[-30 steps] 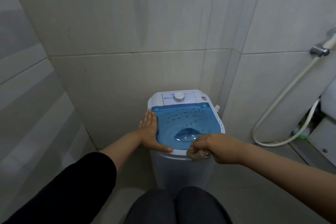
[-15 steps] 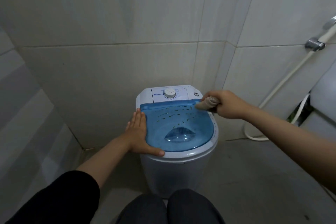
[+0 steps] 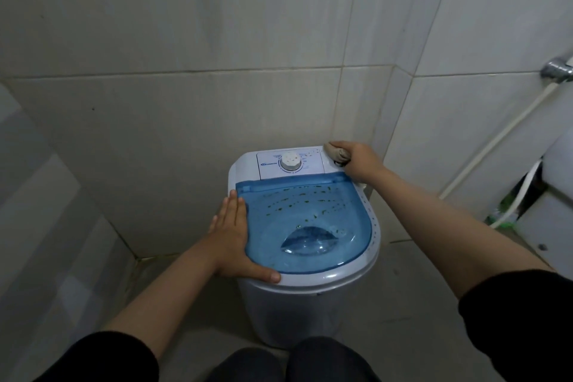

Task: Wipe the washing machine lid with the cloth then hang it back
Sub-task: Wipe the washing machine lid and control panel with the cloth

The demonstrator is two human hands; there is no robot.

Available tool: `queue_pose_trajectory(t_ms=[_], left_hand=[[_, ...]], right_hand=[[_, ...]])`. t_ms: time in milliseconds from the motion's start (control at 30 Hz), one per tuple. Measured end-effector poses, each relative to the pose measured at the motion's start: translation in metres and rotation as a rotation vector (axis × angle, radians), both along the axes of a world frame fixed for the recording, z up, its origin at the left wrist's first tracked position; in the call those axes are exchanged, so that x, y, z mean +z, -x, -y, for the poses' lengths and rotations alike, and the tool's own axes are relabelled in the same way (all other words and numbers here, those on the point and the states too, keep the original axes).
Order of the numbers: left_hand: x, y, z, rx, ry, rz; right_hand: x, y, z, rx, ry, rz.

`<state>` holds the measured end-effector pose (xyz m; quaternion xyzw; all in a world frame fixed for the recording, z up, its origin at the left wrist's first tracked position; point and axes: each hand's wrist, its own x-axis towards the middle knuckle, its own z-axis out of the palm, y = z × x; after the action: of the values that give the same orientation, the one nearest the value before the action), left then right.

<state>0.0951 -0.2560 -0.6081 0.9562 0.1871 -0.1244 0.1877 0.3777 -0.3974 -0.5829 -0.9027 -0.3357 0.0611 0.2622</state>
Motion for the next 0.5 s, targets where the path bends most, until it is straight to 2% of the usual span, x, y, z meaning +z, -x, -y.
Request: queue_pose_trajectory(t_ms=[500], left_hand=[[0.002, 0.012, 0.022, -0.036, 0.041, 0.019]], right_hand=[[-0.016, 0.051, 0.071, -0.034, 0.100, 0.077]])
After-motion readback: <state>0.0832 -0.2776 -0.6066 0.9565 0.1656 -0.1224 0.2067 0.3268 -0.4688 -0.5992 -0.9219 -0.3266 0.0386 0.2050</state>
